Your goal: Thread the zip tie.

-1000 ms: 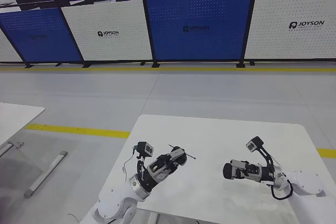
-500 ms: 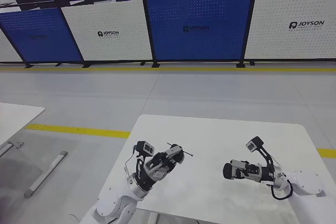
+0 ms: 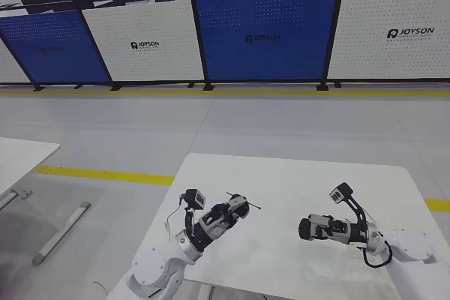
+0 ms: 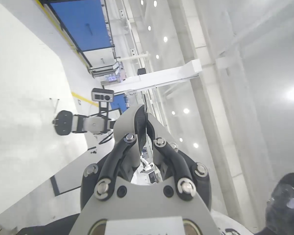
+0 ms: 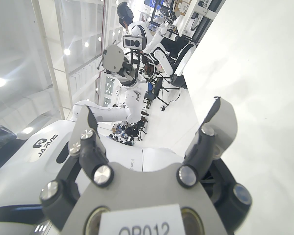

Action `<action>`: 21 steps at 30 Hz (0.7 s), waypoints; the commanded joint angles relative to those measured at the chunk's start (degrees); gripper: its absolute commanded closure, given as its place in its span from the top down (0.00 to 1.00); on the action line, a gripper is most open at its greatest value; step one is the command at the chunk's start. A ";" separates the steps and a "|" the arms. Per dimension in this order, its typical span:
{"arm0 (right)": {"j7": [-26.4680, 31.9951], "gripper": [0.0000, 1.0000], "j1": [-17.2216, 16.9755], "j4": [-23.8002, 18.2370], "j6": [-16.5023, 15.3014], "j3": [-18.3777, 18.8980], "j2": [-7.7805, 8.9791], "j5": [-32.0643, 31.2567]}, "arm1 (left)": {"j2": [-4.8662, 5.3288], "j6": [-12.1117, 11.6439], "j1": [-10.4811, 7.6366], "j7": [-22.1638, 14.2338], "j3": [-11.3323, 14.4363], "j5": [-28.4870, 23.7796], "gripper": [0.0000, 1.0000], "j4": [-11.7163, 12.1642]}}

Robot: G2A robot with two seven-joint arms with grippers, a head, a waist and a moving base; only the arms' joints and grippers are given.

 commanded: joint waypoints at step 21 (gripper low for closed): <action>0.00 1.00 0.00 0.00 0.00 0.00 0.00 0.00 | -1.25 1.86 -7.07 7.52 9.95 12.10 0.00 12.24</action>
